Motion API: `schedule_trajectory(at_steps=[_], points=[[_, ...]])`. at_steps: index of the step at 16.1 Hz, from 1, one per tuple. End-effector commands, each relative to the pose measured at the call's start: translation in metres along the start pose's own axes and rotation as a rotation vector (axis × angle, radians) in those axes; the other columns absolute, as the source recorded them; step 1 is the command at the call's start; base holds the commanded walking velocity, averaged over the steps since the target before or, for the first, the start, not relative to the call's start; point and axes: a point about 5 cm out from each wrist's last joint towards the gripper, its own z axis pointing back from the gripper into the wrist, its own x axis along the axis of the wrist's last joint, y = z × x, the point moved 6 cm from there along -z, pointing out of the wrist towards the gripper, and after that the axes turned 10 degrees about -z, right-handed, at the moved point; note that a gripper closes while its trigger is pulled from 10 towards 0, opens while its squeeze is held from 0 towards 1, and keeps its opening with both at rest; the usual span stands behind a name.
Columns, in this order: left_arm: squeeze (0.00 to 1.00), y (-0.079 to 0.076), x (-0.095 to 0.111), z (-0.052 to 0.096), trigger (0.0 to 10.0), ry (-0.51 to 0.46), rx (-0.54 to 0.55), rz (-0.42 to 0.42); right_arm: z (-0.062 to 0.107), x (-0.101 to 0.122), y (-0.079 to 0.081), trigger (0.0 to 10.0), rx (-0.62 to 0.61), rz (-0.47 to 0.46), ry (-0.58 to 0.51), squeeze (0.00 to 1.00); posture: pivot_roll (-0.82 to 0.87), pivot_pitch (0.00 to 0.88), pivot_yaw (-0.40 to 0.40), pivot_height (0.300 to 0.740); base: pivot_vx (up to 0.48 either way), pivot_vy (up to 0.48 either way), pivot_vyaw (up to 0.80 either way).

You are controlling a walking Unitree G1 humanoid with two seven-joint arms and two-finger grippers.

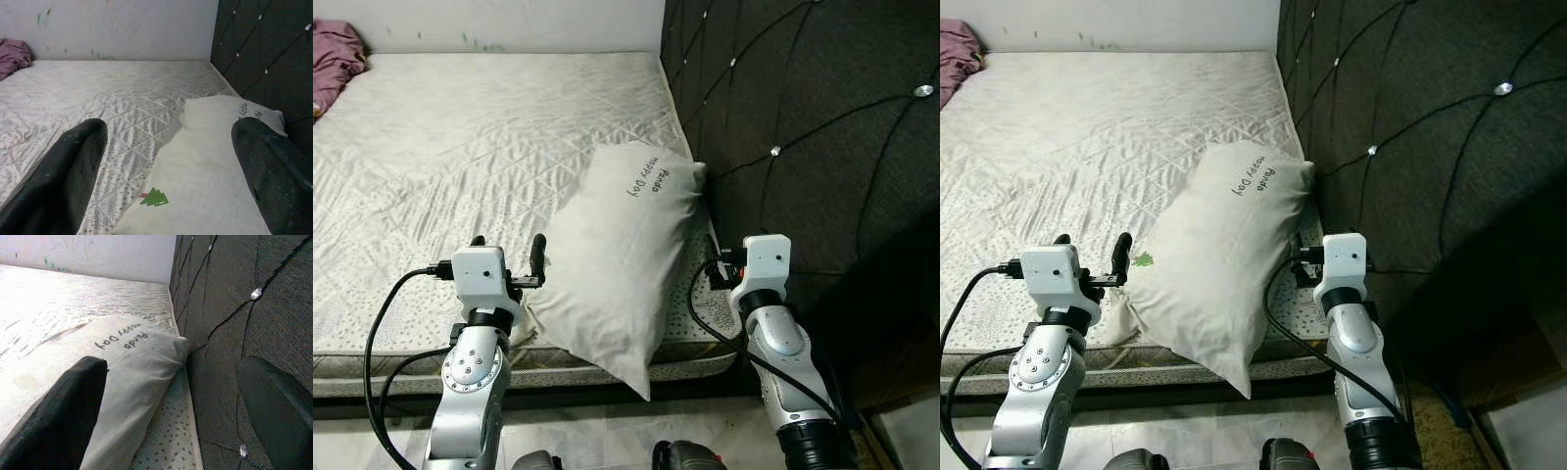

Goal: Clean up the room

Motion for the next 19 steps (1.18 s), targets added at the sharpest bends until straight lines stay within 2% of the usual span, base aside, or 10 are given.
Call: schedule_trajectory(at_steps=[1, 5, 19], points=[[0.0, 0.0012, 0.0022, 0.0009, 10.0, -0.008, -0.002, -0.01, -0.0014, 0.0076, 0.0021, 10.0, 0.012, -0.002, -0.025, 0.0, -0.01, 0.056, 0.002, 0.74, 0.0, 0.0, 0.0], [0.0, -0.0027, 0.0085, 0.0031, 10.0, -0.048, -0.037, 0.001, -0.0017, 0.0073, 0.0024, 10.0, 0.014, 0.002, -0.023, 0.0, -0.01, 0.058, 0.002, 0.74, 0.067, 0.0, 0.0], [0.0, -0.0058, 0.0065, 0.0042, 10.0, -0.036, -0.052, 0.009, -0.001, 0.0073, -0.0001, 10.0, 0.009, 0.012, -0.019, 0.0, -0.01, 0.068, -0.001, 0.74, 0.353, 0.0, 0.0]])
